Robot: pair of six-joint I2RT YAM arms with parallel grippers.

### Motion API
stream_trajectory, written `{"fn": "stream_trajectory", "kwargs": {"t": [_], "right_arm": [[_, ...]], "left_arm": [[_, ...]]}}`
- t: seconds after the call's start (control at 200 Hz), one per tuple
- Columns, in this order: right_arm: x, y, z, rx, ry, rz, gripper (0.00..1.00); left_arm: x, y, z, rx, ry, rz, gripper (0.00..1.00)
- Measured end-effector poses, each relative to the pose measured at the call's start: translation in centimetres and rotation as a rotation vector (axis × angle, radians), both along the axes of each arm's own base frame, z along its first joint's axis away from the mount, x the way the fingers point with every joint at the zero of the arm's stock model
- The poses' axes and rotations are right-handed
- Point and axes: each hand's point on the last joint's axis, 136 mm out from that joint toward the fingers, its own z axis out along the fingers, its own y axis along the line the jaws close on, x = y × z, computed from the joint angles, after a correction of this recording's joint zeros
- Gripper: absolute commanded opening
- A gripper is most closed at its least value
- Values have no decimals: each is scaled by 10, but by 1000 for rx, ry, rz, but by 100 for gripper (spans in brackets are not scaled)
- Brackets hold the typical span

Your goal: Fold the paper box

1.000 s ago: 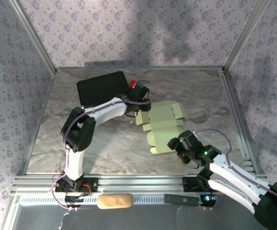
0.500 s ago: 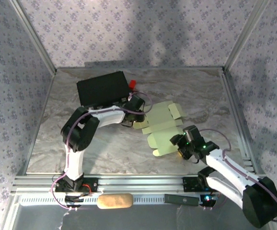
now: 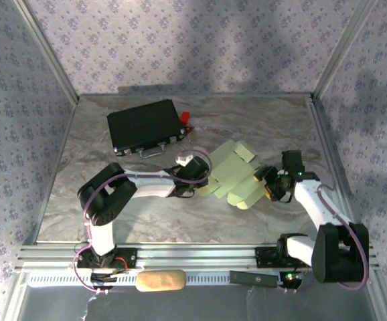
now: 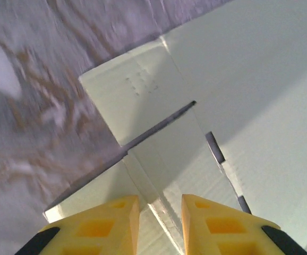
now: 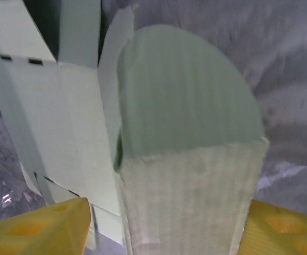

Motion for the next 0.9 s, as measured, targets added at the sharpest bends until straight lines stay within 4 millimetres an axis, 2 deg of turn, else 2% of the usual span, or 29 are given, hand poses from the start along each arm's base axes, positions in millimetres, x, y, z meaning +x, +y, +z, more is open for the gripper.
{"fn": "stream_trajectory", "kwargs": {"t": [0.125, 0.28, 0.355, 0.455, 0.52, 0.555, 0.63, 0.695, 0.795, 0.899], "right_arm": [[18, -22, 12, -53, -5, -3, 74], [21, -51, 30, -178, -4, -35, 79], [16, -63, 41, -243, -14, -70, 78], [9, -71, 59, -315, -56, -87, 73], [10, -60, 70, -350, -97, -44, 71], [12, -43, 75, -357, -123, 10, 70], [14, -4, 77, -341, -162, 132, 65], [16, 27, 70, -300, -162, 215, 61], [24, 49, 50, -246, -120, 268, 58], [32, 55, 27, -221, -64, 290, 56]], "left_arm": [[-19, -3, -1, -37, 15, 72, 26], [-28, 3, 4, -85, 27, 127, 31], [-28, 2, 14, -105, 20, 123, 38], [-28, 2, 42, -138, -13, 94, 47], [-26, 7, 65, -146, -34, 63, 48], [-19, 11, 80, -153, -47, 49, 49], [11, 28, 110, -160, -83, 45, 50], [40, 47, 127, -160, -109, 45, 52], [67, 72, 129, -124, -112, 24, 53], [68, 66, 111, -95, -66, -66, 53]]}}
